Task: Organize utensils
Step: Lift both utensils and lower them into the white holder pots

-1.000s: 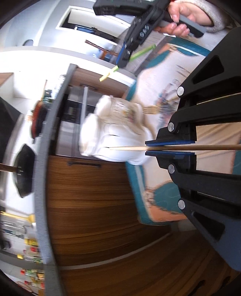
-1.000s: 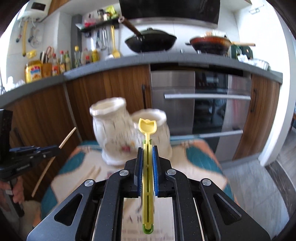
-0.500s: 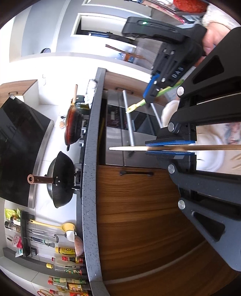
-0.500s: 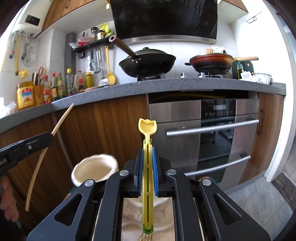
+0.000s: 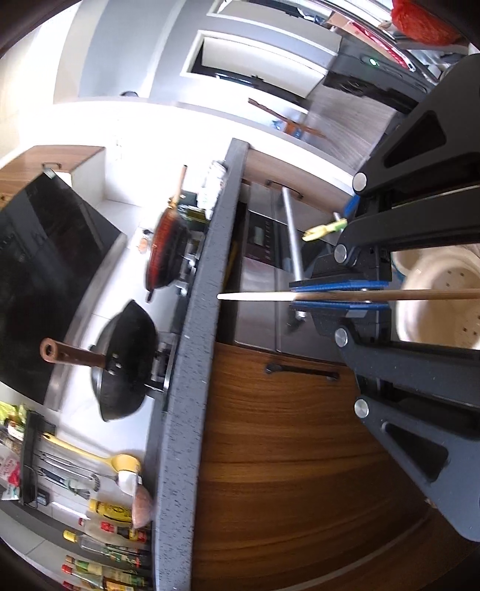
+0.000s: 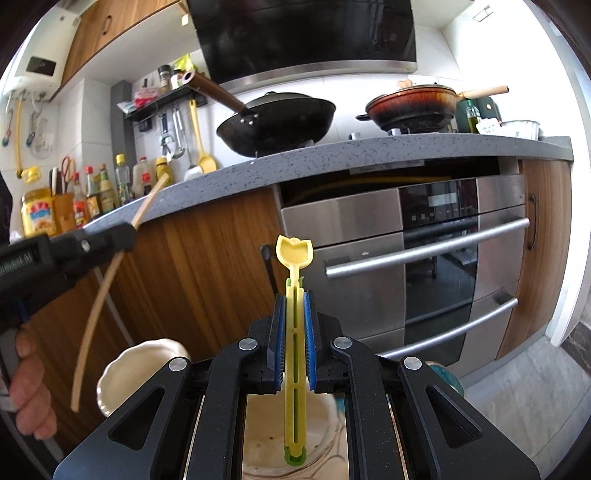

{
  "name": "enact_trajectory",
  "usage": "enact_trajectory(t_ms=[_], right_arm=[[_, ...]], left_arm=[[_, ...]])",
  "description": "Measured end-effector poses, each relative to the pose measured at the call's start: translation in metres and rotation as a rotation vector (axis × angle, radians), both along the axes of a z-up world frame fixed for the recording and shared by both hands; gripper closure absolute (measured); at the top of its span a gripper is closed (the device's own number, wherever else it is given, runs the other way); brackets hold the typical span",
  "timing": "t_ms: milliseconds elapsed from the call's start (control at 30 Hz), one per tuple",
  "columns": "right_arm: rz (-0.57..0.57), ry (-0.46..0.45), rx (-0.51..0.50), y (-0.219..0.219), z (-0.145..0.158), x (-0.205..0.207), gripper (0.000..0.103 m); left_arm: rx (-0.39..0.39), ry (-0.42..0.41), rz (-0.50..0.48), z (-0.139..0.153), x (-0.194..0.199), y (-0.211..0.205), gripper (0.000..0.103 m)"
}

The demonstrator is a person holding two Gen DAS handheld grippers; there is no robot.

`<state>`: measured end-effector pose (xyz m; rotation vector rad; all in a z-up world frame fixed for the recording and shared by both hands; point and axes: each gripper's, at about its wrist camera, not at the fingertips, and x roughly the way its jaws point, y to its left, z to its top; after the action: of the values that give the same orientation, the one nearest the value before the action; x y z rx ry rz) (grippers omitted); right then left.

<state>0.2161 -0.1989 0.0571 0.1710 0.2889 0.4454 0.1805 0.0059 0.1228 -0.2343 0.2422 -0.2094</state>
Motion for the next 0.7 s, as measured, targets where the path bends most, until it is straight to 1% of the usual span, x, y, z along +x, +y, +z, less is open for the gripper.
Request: enact_trajectory(t_ms=[67,167,267,433,500,600,700], right_arm=[[0.002,-0.009,0.021,-0.002,0.001,0.001,0.092],[0.022,-0.005,0.054,-0.003,-0.001,0.006,0.092],[0.040,0.020,0.087,-0.003,-0.004,0.013,0.092],[0.052,0.038,0.102,-0.002,-0.012,0.018,0.092],[0.057,0.043,0.098,-0.001,-0.016,0.018,0.092],[0.063,0.048,0.087,0.001,-0.019,0.021,0.092],[0.062,0.050,0.078,0.004,-0.022,0.022,0.092]], left_arm=[[-0.001,-0.042,0.019,0.005,-0.002,-0.001,0.098],[0.011,-0.071,0.049,0.007,0.001,-0.004,0.098],[0.053,-0.054,0.070,-0.001,0.014,-0.009,0.098],[0.072,-0.044,0.096,-0.013,0.023,-0.005,0.098],[0.074,-0.037,0.085,-0.017,0.021,-0.004,0.098],[0.106,-0.043,0.081,-0.022,0.013,-0.005,0.098],[0.103,-0.027,0.066,-0.027,0.004,-0.002,0.098]])
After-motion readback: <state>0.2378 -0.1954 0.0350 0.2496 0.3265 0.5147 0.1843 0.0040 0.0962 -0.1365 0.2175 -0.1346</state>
